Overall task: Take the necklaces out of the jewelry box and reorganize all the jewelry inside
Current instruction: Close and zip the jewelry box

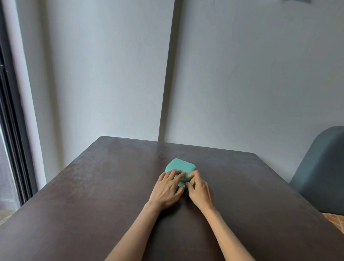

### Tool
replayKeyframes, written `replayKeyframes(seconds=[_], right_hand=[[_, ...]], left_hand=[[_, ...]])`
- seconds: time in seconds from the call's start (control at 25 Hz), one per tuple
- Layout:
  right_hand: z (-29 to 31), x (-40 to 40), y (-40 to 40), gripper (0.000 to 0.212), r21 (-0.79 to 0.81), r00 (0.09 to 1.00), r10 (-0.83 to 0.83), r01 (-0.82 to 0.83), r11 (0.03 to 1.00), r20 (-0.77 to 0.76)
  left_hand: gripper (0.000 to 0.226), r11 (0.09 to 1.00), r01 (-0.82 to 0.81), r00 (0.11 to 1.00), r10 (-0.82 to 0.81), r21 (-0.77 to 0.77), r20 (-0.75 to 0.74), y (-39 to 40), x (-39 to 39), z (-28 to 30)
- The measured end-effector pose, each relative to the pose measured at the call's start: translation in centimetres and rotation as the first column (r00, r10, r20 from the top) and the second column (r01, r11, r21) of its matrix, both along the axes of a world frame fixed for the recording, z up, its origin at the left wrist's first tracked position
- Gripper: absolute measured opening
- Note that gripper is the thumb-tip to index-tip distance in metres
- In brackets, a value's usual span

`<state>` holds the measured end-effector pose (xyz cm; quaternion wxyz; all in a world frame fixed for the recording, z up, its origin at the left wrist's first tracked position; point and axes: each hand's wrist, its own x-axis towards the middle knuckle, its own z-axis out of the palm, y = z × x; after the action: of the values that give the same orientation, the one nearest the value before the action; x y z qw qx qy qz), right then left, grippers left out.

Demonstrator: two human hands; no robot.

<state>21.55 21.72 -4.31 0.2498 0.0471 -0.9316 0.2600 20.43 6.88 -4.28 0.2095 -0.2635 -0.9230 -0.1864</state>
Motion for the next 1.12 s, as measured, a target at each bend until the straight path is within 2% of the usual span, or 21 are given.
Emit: replayKeyframes(seconds=[0.12, 0.2, 0.36, 0.48, 0.56, 0.64, 0.72, 0.8, 0.88, 0.96, 1.12], right_hand=[[0.0, -1.5, 1.6, 0.032, -0.201, 0.993, -0.054, 0.075, 0.977, 0.108], [0.0, -3.0, 2.5, 0.037, -0.231, 0.987, -0.060, 0.093, 0.969, 0.146], [0.3, -6.2, 3.4, 0.035, -0.120, 0.966, -0.133, 0.163, 0.979, 0.224], [0.2, -7.4, 3.7, 0.033, -0.068, 0.958, -0.121, 0.144, 0.987, 0.261], [-0.1, -7.2, 4.0, 0.030, -0.104, 0.965, -0.082, 0.110, 0.988, 0.247], [-0.4, -6.4, 4.1, 0.024, -0.164, 0.977, -0.035, 0.070, 0.984, 0.210], [-0.6, -5.1, 3.8, 0.015, -0.197, 0.980, 0.036, 0.003, 0.980, 0.194], [-0.8, -3.8, 3.2, 0.012, -0.133, 0.972, 0.121, -0.096, 0.986, 0.199], [-0.6, -3.0, 2.5, 0.014, -0.045, 0.967, 0.152, -0.146, 0.988, 0.205], [-0.3, -2.7, 2.2, 0.013, -0.024, 0.970, 0.150, -0.148, 0.989, 0.192], [-0.4, -3.3, 2.7, 0.009, -0.116, 0.976, 0.145, -0.127, 0.985, 0.161]], left_hand=[[0.050, 0.999, -0.016, 1.000, 0.016, -0.033, -0.008, 0.1, -0.3, -0.1], [0.047, 1.000, -0.005, 1.000, 0.005, -0.018, -0.025, 0.1, -0.6, -0.2], [0.046, 0.999, 0.032, 0.998, -0.032, 0.001, -0.058, 0.2, -1.2, -0.7], [0.045, 0.999, 0.046, 0.997, -0.044, 0.018, -0.068, 0.0, -1.9, -0.8], [0.043, 1.000, -0.013, 0.993, 0.015, 0.018, -0.117, 0.2, -2.1, -0.8], [0.034, 0.990, -0.137, 0.965, 0.140, 0.030, -0.220, 0.3, -2.4, -0.9], [0.035, 0.972, -0.232, 0.935, 0.236, 0.046, -0.265, 0.4, -2.5, -0.9], [0.041, 0.968, -0.249, 0.928, 0.240, 0.005, -0.286, 0.5, -2.4, -0.7], [0.041, 0.973, -0.227, 0.943, 0.213, -0.026, -0.257, 0.5, -2.1, -0.3], [0.034, 0.976, -0.217, 0.952, 0.207, -0.024, -0.225, 0.4, -1.9, -0.1], [0.026, 0.980, -0.198, 0.953, 0.195, 0.012, -0.230, 0.1, -2.4, -0.3]])
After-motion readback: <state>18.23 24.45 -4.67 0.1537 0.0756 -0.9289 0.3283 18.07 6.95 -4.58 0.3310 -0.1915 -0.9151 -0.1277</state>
